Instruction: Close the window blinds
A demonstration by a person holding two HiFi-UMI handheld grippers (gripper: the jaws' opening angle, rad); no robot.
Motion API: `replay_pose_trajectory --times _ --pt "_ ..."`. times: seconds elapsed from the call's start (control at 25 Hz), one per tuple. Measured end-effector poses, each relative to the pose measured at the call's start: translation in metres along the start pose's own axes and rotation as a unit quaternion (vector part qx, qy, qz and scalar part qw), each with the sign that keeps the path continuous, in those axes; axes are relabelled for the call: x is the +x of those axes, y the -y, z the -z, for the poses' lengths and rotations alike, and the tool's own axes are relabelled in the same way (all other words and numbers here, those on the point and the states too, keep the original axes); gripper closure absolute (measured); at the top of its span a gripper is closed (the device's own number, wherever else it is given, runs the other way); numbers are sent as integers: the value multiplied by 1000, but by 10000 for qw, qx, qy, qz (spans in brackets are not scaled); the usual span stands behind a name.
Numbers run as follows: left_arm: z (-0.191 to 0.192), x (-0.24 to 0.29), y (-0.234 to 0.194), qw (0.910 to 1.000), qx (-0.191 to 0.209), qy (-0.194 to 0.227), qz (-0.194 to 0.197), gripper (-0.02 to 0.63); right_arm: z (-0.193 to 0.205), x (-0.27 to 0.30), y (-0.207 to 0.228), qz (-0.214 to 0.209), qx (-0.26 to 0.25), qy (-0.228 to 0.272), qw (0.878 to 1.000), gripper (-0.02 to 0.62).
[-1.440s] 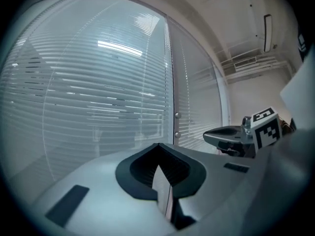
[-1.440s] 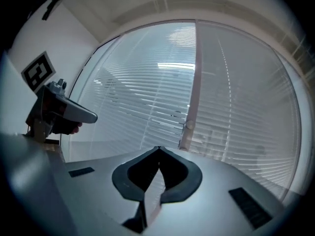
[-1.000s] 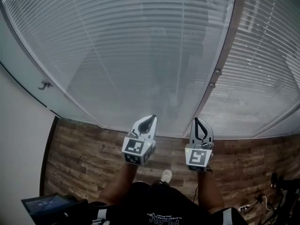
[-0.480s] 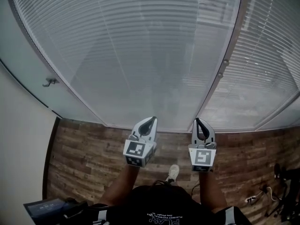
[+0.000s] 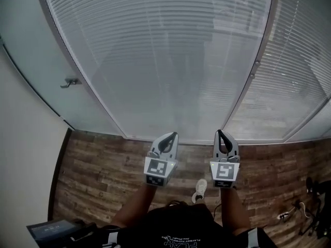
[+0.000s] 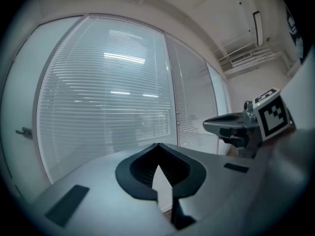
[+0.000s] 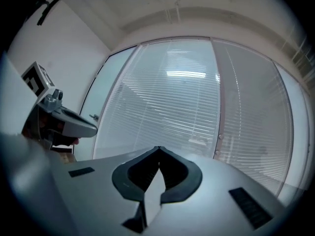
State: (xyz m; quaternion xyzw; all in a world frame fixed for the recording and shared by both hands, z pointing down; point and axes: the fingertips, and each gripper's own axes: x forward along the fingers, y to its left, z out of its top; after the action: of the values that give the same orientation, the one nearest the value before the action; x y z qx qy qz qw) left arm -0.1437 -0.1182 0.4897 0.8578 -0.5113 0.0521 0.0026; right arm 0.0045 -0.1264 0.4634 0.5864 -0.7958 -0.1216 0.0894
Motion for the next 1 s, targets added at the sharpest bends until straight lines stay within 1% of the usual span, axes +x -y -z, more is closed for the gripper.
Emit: replay_pose_trajectory --times 0.12,0.28,0.4,0.48,0.56,0.72,0.88,1.0 --pt "12 -22 -4 9999 -80 5 76 611 -16 -7 -21 65 -3 112 9999 592" --pt "18 -54 -9 9998 -179 -19 51 611 -13 -26 -49 -6 234 1 9997 592" --pt "18 -69 -17 9997 -218 56 -72 611 -10 -33 -62 -70 632 -83 9979 592" --pt "16 -74 -25 9995 -228 110 -202 611 -12 -37 -64 56 957 -208 9952 592" --pt "14 -77 -28 9991 -241 161 -295 611 -13 -42 -62 213 1150 -315 9926 592" --pt "5 -78 -23 9984 -266 320 -389 611 -3 -55 -55 299 1176 -340 9920 592" --pt "3 -77 -14 9977 -333 223 -543 611 9 -69 -46 357 1158 -404 9918 592" --pt "6 -81 -9 9969 -378 132 -674 611 12 -76 -44 280 1064 -516 9926 592"
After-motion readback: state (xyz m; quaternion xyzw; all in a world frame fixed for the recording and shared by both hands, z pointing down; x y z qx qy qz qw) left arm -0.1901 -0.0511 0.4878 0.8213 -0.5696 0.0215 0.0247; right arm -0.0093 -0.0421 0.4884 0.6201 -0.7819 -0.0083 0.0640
